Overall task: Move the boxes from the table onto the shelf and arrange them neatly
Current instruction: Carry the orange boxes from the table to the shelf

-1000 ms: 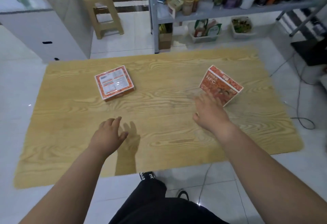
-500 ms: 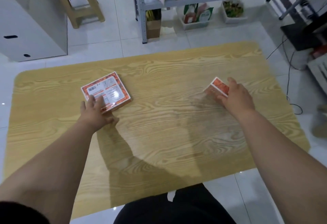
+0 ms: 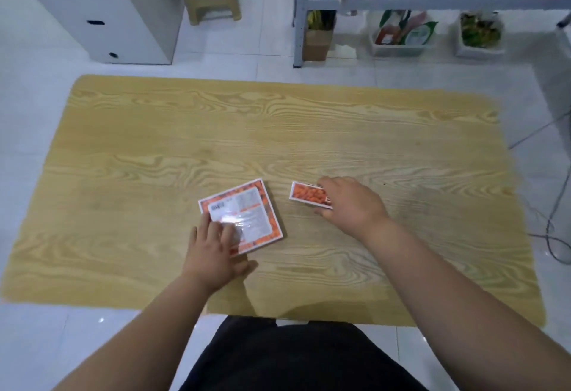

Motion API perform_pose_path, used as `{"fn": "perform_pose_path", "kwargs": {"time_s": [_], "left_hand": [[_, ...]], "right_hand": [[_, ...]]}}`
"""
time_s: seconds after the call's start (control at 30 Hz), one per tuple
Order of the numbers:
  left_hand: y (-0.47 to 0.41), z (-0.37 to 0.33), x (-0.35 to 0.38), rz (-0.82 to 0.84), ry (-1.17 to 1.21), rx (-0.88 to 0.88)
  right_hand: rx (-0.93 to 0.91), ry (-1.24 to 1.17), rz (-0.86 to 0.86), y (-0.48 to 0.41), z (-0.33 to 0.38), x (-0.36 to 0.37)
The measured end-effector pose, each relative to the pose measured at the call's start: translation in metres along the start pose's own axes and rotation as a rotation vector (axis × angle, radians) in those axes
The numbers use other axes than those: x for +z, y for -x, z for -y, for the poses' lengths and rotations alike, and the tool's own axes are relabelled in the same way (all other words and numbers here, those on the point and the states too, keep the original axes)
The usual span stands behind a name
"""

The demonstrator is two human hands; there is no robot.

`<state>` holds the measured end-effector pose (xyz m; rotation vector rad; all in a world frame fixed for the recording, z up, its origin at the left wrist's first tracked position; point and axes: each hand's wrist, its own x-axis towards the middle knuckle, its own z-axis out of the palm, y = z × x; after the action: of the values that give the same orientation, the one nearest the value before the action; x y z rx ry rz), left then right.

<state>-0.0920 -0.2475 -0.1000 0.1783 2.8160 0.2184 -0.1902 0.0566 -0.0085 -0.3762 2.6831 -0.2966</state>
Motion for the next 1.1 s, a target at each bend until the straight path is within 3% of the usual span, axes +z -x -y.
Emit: {"fn": "perform_pose_path", "kwargs": {"time_s": [0.17,0.53,0.8,0.97,1.03,1.1], "left_hand": [[0.068,-0.044,0.027,0.104,-0.076,-0.120],[0.112,-0.100,0.044,0.244,-0.285,-0.251],[0.110,-0.110,0.040,0.283,-0.394,-0.235],[0.119,-0.106,0.036,0.136,-0.140,-0.139],[0.127,-0.101,0.020,-0.029,0.108,-0.130],[0.140,-0.096,-0.003,-0.157,0.464,-0.302]], "right_hand": [[-0.131,0.248,-0.049,0.020,-0.012,0.012],[-0.393,0.178,0.136,0.061,-0.007,0.025],[-0.304,0.142,0.197,0.058,-0.009,0.019],[-0.274,0.047,0.166,0.067,-0.020,0.026],[-0.251,-0.092,0.112,0.067,-0.025,0.022],[-0.199,-0.298,0.071,0.065,-0.026,0.013]]}}
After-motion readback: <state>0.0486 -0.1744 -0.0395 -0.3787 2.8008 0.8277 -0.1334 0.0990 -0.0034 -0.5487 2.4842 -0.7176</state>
